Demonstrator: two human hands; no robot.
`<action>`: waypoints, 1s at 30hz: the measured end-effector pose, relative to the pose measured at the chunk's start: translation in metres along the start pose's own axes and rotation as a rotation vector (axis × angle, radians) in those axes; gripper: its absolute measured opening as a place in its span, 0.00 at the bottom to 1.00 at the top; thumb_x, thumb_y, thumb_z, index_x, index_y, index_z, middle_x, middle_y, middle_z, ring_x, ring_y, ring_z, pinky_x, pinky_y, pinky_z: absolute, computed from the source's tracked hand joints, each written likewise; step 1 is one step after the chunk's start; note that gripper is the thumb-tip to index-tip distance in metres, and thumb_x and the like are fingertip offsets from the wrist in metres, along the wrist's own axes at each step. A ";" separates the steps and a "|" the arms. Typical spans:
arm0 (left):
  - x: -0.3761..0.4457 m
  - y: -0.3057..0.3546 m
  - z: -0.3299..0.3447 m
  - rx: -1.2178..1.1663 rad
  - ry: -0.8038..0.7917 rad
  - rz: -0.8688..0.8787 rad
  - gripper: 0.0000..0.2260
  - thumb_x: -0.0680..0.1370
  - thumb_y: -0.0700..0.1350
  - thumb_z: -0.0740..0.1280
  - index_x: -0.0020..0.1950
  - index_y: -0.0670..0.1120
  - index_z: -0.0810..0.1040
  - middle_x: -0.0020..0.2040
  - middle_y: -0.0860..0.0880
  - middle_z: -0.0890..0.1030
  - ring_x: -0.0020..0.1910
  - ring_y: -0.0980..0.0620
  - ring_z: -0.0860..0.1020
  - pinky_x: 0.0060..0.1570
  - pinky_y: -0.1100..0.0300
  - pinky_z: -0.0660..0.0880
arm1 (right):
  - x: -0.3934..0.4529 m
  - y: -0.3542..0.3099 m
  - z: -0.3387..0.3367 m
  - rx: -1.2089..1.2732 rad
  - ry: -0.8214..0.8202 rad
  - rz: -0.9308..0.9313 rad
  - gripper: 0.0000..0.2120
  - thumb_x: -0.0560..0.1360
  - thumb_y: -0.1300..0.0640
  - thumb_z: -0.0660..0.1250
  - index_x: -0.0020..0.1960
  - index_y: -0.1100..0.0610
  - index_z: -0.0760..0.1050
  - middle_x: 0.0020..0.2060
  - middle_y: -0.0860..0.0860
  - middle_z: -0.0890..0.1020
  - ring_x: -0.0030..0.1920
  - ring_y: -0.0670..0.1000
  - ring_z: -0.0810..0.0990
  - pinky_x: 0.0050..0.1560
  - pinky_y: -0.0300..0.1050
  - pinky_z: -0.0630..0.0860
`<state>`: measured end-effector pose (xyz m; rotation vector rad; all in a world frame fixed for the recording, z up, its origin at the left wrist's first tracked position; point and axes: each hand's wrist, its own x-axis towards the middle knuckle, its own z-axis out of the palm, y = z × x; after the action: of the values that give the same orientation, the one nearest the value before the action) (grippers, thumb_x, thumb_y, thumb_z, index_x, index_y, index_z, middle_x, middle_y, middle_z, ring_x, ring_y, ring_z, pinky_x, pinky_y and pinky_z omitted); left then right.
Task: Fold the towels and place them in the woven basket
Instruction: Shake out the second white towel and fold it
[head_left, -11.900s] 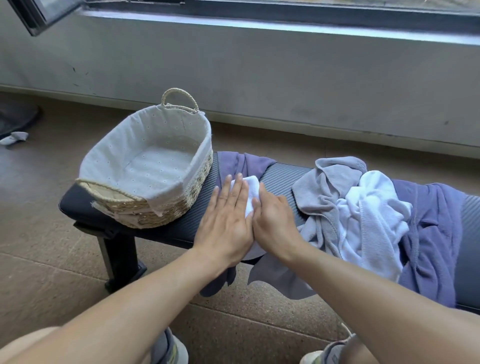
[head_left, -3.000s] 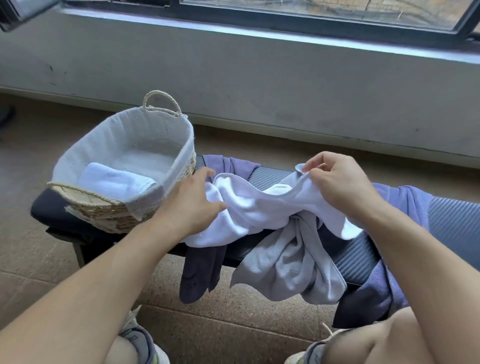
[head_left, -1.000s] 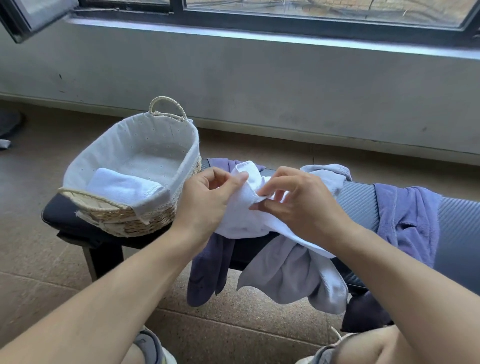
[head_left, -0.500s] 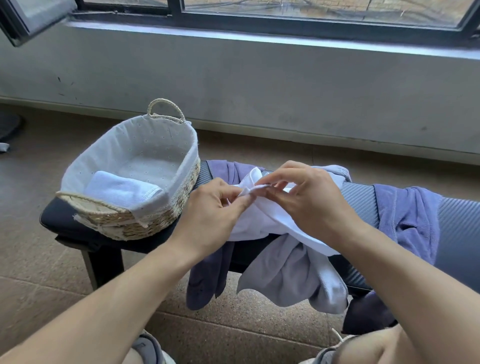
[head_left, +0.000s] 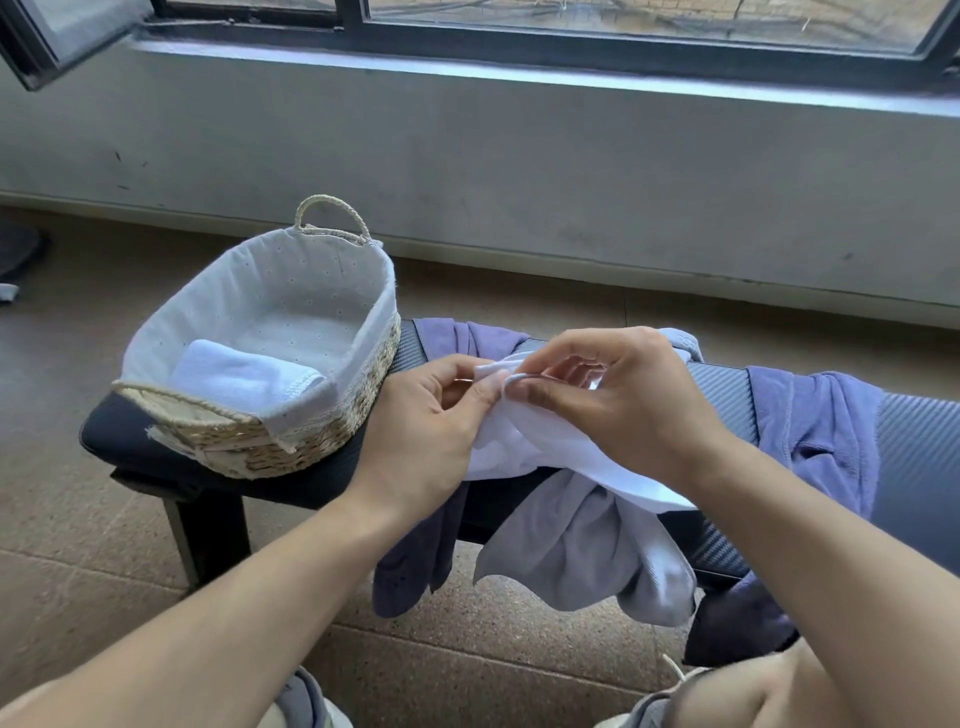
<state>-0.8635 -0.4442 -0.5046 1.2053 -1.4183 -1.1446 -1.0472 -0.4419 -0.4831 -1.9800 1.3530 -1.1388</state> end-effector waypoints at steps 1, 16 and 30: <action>-0.001 0.000 0.001 -0.009 -0.010 0.001 0.05 0.80 0.43 0.71 0.51 0.46 0.86 0.44 0.50 0.88 0.48 0.49 0.86 0.52 0.53 0.81 | 0.000 0.001 0.000 0.022 -0.003 0.006 0.03 0.71 0.53 0.79 0.43 0.51 0.86 0.34 0.47 0.85 0.35 0.50 0.82 0.39 0.50 0.77; 0.025 0.002 -0.022 -0.215 0.458 -0.129 0.05 0.74 0.50 0.76 0.41 0.50 0.85 0.41 0.50 0.86 0.43 0.52 0.81 0.54 0.46 0.81 | -0.001 0.005 -0.007 0.041 -0.002 0.104 0.02 0.74 0.51 0.76 0.43 0.48 0.84 0.34 0.45 0.84 0.35 0.58 0.79 0.38 0.54 0.78; -0.015 0.007 0.013 -0.173 0.125 -0.071 0.06 0.80 0.42 0.70 0.44 0.45 0.84 0.39 0.43 0.87 0.45 0.41 0.86 0.50 0.50 0.83 | -0.002 0.002 0.002 0.131 -0.014 0.126 0.05 0.72 0.52 0.78 0.42 0.52 0.85 0.34 0.46 0.85 0.33 0.44 0.79 0.36 0.36 0.73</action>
<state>-0.8757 -0.4275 -0.5011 1.1907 -1.1666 -1.1940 -1.0465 -0.4411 -0.4864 -1.7816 1.3405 -1.1226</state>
